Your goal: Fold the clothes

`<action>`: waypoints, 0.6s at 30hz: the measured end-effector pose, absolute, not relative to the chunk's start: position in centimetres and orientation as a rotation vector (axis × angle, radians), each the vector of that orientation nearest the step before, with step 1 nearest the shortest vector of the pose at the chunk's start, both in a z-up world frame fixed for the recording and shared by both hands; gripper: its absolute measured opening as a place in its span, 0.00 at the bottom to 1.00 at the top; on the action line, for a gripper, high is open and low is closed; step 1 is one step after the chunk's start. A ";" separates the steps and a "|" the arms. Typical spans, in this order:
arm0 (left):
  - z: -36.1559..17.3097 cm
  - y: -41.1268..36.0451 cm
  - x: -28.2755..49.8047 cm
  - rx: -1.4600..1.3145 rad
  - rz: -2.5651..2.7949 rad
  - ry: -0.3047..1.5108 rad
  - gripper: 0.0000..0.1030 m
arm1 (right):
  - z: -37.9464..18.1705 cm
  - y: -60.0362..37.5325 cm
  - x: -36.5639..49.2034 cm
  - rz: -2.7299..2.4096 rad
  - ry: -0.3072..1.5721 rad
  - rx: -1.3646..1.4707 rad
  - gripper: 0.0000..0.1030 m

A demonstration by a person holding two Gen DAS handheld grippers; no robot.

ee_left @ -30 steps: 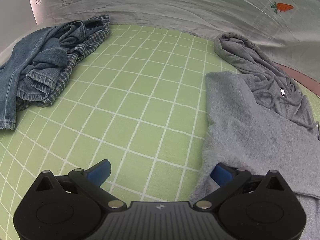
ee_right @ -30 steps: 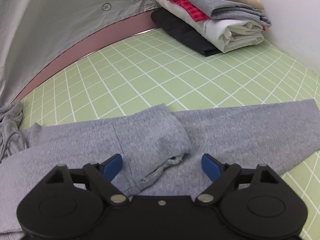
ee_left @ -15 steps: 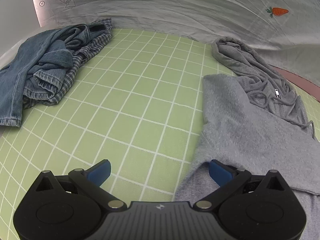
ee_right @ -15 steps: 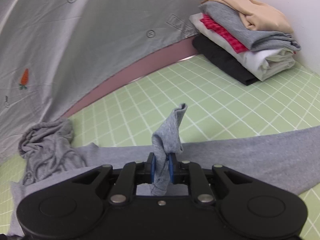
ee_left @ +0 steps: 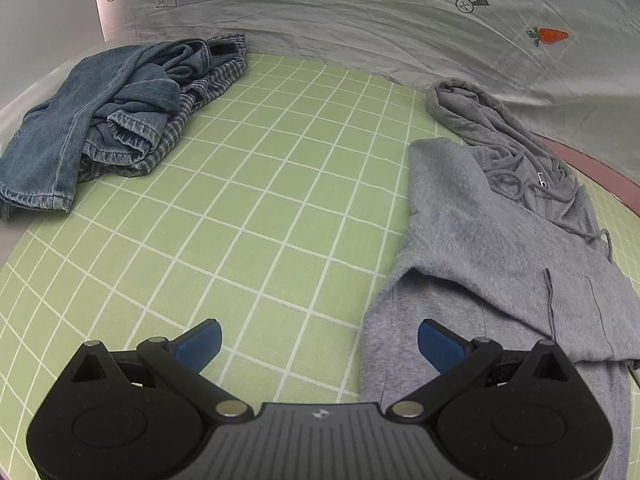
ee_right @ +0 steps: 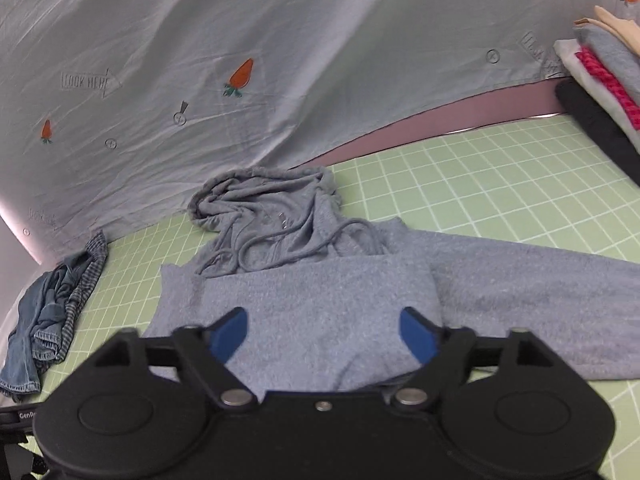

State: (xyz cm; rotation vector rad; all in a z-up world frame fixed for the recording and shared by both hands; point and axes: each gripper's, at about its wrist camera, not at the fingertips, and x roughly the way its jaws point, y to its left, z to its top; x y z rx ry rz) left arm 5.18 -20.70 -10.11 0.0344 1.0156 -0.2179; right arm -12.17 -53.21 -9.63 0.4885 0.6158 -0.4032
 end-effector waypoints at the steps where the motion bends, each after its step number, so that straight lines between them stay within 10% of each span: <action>1: -9.9 -20.9 4.8 0.039 -0.222 1.009 1.00 | -9.5 -53.5 -13.0 -0.438 0.610 0.476 1.00; 18: -8.8 -31.8 2.3 0.106 -0.375 0.867 0.98 | -14.4 -63.9 -22.6 -0.754 0.698 0.442 1.00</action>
